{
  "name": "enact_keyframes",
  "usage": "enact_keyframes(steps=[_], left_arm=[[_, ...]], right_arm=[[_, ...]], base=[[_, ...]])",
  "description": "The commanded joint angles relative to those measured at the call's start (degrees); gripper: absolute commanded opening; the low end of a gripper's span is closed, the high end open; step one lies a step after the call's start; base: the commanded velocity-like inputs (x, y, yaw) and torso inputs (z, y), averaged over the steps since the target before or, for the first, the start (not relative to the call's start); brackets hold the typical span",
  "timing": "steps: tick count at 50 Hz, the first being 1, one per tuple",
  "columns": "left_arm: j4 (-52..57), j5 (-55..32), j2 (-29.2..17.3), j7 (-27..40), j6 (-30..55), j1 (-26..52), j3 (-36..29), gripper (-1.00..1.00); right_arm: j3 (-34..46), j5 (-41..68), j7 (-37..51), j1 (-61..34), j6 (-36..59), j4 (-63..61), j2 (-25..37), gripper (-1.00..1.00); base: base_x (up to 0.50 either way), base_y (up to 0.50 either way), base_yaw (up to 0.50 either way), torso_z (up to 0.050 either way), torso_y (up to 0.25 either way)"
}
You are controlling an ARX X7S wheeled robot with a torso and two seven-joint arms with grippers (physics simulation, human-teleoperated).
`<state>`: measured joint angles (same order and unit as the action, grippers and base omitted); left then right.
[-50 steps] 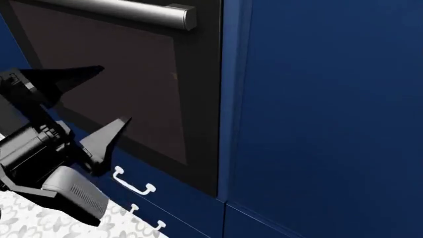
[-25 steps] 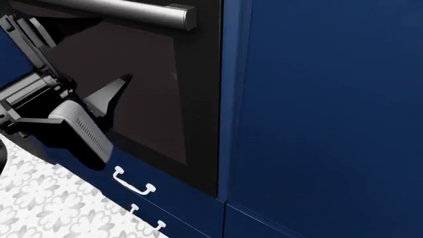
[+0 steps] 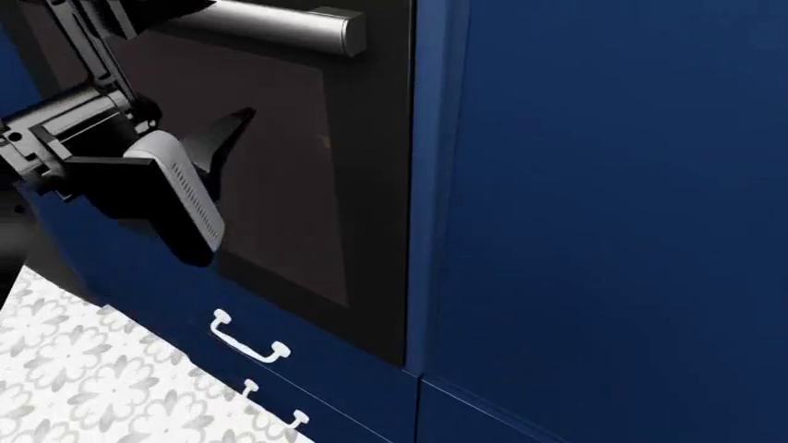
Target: Open the oven door
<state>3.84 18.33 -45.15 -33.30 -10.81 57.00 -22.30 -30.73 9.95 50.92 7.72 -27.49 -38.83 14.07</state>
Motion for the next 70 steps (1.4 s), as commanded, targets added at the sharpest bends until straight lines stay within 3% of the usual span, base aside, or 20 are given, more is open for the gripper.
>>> enact_keyframes(steps=[1, 27, 70], left_arm=[[-2.88, 2.32, 1.55, -1.51, -0.40, 4.47, -2.32, 1.00], [-8.91, 9.69, 5.07, -1.17, -3.64, 10.68, -7.78, 1.00], [-20.61, 10.40, 11.66, -1.96, -6.76, 17.53, -12.88, 1.00]], right_arm=[[-0.04, 0.10, 0.13, 0.32, -0.09, -0.09, 0.00, 1.00], [0.20, 0.17, 0.31, 0.43, -0.43, 0.19, 0.16, 1.00], [0.03, 0.70, 0.94, 0.38, 0.22, 0.08, 0.74, 1.00]], base=[[0.00, 0.00, 0.00, 0.000, 0.000], [0.00, 0.00, 0.00, 0.000, 0.000], [0.00, 0.00, 0.00, 0.000, 0.000]])
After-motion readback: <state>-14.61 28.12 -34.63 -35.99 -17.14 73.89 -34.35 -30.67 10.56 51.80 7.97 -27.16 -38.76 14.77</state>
